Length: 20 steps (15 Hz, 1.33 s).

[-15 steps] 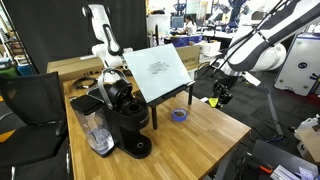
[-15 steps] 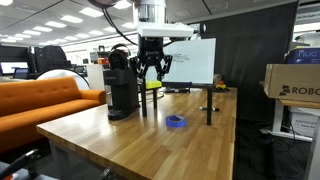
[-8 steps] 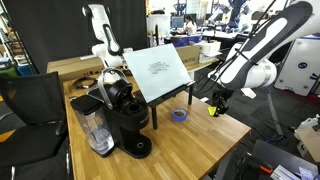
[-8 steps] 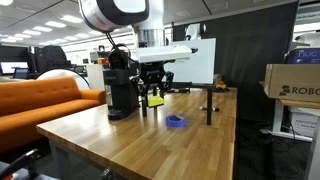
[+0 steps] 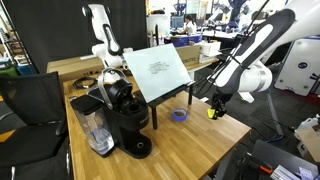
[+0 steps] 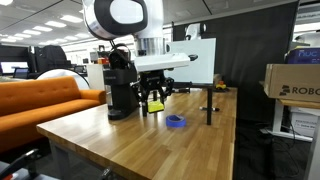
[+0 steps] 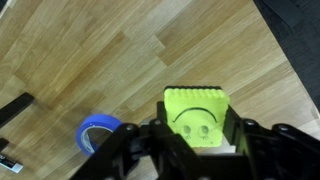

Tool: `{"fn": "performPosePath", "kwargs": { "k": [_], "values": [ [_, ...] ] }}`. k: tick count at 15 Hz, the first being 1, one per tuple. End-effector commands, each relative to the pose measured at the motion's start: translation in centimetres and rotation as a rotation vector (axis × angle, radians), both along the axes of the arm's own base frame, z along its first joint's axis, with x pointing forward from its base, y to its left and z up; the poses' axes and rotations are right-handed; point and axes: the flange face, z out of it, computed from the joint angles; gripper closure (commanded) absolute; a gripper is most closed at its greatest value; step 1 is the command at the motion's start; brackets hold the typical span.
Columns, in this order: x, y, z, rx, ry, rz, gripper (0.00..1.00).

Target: Wipe the whiteboard with the duster

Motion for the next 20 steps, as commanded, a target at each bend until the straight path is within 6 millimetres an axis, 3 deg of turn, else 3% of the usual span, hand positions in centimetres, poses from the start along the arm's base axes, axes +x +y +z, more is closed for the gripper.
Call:
{"fn": "performPosePath", "kwargs": {
  "k": [1,14,15,16,18,20],
  "values": [
    [0.3,-0.1,-0.6,-0.013,-0.013,-0.006,0.72],
    [0.2,-0.4,-4.8,-0.016,0.037,-0.052,0.72],
    [0.3,-0.5,-4.9,-0.012,0.038,-0.057,0.3],
    [0.4,-0.7,-4.9,-0.01,0.038,-0.059,0.19],
    [0.8,-1.0,-4.4,-0.008,0.028,-0.062,0.07],
    [1.1,-1.1,-3.9,-0.01,0.015,-0.06,0.0]
  ]
}}
